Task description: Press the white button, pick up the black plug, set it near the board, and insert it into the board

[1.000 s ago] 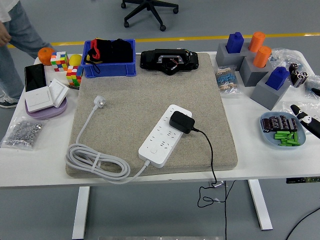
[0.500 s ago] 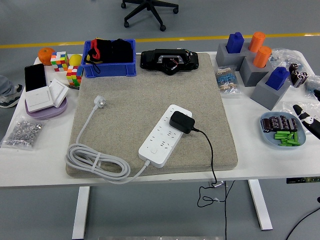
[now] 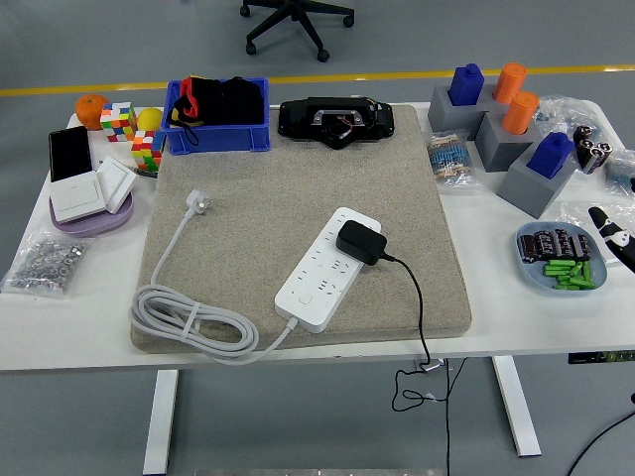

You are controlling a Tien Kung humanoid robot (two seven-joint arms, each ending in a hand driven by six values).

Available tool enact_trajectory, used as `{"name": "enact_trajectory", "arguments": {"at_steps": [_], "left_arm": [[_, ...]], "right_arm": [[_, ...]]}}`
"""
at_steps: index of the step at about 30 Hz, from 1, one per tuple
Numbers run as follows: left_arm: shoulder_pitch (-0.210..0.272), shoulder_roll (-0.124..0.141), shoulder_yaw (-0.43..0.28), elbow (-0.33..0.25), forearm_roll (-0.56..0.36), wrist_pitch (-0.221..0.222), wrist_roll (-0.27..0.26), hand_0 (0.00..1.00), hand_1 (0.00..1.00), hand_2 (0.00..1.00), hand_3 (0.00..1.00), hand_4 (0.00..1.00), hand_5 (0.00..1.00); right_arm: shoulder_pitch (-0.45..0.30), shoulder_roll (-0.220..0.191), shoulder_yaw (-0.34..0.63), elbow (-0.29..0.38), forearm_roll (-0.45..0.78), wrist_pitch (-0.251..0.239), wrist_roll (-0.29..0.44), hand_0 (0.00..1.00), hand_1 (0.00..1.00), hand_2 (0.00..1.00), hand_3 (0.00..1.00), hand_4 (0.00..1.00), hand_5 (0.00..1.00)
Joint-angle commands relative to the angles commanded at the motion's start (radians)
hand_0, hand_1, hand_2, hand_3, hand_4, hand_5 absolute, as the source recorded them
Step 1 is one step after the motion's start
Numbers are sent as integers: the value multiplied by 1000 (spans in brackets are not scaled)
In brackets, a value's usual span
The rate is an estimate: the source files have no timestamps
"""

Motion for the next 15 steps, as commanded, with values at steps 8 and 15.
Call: {"name": "enact_trajectory", "arguments": {"at_steps": [8, 15], "left_arm": [[8, -4, -6, 0, 8, -2, 1, 690, 637, 613, 637, 563, 180], [5, -2, 2, 0, 3, -4, -1, 690, 637, 613, 637, 563, 181]], "right_arm": [[-6, 4, 6, 21, 9, 9, 1, 897, 824, 792, 791, 998, 547], [-3, 11, 17, 30, 9, 14, -3, 896, 821, 791, 790, 998, 546]]}}
